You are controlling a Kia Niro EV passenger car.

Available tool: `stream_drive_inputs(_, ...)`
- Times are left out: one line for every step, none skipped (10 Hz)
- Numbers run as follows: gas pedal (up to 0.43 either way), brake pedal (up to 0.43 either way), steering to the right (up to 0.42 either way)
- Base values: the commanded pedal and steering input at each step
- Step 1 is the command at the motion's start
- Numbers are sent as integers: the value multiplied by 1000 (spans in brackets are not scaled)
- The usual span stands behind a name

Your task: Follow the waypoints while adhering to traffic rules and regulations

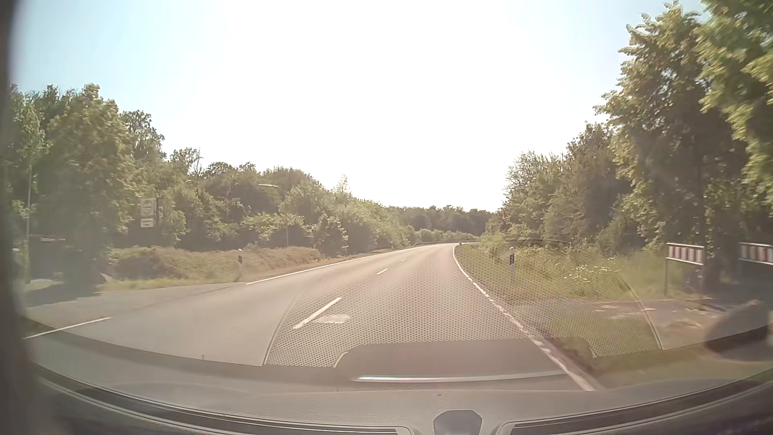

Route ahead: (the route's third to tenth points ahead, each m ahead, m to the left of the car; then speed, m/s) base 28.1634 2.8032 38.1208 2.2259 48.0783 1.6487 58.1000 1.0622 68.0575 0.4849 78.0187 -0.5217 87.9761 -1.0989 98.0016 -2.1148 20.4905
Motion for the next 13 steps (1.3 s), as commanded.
stream_drive_inputs(248, 6, 19)
stream_drive_inputs(248, 6, 18)
stream_drive_inputs(248, 6, 16)
stream_drive_inputs(248, 6, 15)
stream_drive_inputs(248, 6, 14)
stream_drive_inputs(248, 6, 12)
stream_drive_inputs(248, 6, 9)
stream_drive_inputs(240, 6, 9)
stream_drive_inputs(240, 6, 9)
stream_drive_inputs(240, 6, 12)
stream_drive_inputs(240, 6, 13)
stream_drive_inputs(228, 6, 13)
stream_drive_inputs(197, 6, 12)
